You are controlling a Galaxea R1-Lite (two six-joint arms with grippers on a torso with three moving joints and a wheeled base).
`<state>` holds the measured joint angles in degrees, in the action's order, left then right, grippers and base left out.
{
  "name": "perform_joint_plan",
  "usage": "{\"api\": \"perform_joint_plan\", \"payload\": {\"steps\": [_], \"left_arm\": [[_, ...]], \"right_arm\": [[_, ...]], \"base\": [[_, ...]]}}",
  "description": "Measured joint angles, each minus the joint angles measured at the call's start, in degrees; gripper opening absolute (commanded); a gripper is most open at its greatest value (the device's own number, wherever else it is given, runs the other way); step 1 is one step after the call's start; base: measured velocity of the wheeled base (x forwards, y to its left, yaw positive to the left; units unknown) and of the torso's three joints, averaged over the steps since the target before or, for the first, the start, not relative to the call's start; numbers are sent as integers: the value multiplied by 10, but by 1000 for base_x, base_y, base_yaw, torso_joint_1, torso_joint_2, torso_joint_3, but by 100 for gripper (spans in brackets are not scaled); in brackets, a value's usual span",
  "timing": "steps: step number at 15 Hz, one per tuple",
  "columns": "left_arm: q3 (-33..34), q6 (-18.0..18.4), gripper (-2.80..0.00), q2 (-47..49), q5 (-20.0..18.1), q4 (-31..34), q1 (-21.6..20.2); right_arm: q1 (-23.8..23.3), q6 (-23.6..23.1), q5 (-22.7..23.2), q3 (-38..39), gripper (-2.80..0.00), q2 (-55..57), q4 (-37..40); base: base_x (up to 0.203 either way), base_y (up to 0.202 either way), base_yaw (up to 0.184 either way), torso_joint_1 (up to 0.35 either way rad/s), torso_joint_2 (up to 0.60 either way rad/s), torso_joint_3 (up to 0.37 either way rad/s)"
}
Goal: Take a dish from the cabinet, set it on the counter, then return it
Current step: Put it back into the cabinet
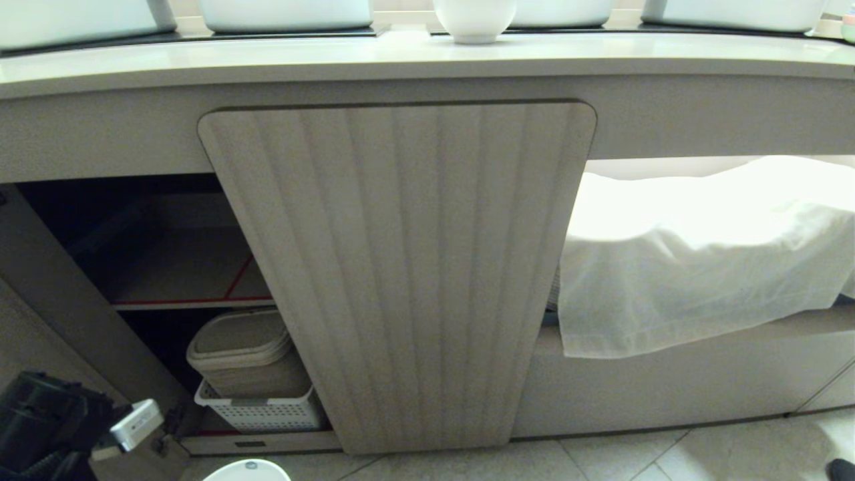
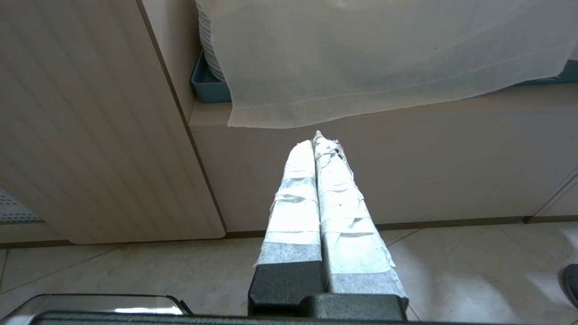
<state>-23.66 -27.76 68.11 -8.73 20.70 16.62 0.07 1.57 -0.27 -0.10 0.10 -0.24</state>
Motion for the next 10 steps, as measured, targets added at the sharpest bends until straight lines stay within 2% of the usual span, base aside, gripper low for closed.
{"api": "perform_joint_plan", "payload": {"steps": [10], "left_arm": [[3,0,-280,0,-3,0,1]], "right_arm": [[0,0,0,0,-280,0,0]], "base": [[0,0,0,0,0,0]]}}
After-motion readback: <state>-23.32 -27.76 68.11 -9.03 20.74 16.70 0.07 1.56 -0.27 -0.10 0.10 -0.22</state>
